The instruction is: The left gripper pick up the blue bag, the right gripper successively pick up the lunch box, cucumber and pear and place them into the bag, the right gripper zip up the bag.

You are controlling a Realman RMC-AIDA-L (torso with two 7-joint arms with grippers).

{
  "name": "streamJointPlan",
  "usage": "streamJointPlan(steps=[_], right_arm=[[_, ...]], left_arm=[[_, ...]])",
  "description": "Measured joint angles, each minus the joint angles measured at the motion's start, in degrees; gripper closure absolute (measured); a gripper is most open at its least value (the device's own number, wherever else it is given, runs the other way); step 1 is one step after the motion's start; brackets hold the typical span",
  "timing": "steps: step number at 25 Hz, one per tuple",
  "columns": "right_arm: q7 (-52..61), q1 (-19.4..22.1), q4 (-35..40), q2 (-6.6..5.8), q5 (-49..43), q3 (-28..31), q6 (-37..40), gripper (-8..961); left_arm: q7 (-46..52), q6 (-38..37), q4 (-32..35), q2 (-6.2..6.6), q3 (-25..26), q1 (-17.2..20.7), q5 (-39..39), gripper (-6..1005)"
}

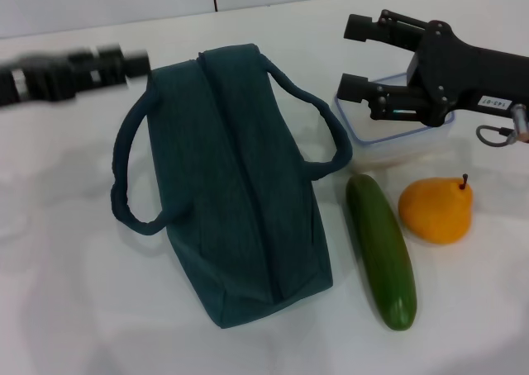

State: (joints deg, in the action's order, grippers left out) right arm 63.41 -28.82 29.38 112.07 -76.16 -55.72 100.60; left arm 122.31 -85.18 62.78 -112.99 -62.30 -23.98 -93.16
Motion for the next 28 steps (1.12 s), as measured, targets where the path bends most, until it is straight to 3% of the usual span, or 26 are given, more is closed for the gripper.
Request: streamJointPlan(steps=[5,10,13,18,28], right_arm=[[-0.1,-0.1,0.5,0.36,0.0,-0.2,0.4,126],[0.1,-0.3,0.8,0.22,0.0,-0.1,0.0,126],[0.0,-0.4,0.9,0.33,0.0,-0.1,0.1,126],[0.5,-0.8,1.5,0.48,0.0,-0.1,0.7,126],[0.1,-0.8,1.9,0.6,0.0,-0.2,0.8,126]], left_arm=[[-0.9,-2.5,0.5,-2.21,0.1,2.5,-0.9,259],[-0.2,-4.1,1.1,-2.92,0.5,3.2,-0.6,259],[2.9,-4.1,4.8,-3.87,0.5,4.2,-2.0,259],[6.2,-3.8,12.9,-6.59,-0.2,7.9,-6.7,259],[12.1,0.6,13.7,-6.65,-7.8,7.9,-9.3,259]])
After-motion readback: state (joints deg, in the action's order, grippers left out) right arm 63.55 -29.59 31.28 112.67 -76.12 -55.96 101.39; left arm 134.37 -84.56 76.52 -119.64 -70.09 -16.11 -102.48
